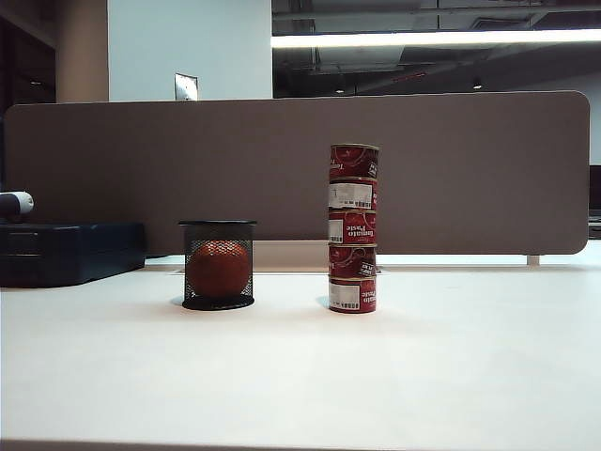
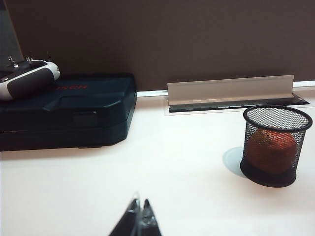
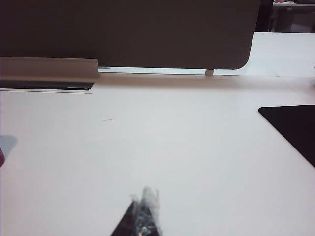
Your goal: Take a can of tomato sauce from the stacked ones and place it on the table.
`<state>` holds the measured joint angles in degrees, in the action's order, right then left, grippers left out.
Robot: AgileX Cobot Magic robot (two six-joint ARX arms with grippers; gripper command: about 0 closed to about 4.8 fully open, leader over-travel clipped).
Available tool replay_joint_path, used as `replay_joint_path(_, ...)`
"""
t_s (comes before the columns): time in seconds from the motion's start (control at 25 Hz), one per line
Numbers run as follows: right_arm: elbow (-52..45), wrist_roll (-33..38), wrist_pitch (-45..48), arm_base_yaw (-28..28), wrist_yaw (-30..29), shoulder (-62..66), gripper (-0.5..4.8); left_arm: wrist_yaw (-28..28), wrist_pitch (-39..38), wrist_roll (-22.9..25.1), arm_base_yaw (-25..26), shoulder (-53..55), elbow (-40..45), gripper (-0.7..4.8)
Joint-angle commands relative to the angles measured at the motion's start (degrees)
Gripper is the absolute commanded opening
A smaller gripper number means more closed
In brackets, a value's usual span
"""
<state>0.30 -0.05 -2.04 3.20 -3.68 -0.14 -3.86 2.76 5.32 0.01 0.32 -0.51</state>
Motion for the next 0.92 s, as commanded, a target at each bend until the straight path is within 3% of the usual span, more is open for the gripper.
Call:
replay_joint_path(0.04,0.1,0.0,0.6,0.0,-0.1,0.0,-0.05,0.0,0.7,-0.2,0.1,0.0,-0.1,-0.05)
replay_joint_path(0.32,0.3,0.0,1.1,0.0,-0.5,0.0,-0.05,0.0,0.7,-0.2,0.1,0.0,-0.1,-0.05)
replay_joint_path(0.6,3.3,0.3,3.1,-0.1,-8.2,0.0,-0.05,-0.7,0.8,-0.2,0.1,0.0,-0.1,-0.05)
replay_joint_path(0.92,11.0,3.9,0.5,-0.1,-9.0,0.4,-0.05,-15.7,1.2,-0.2,0.1,0.0,-0.2,-0.05)
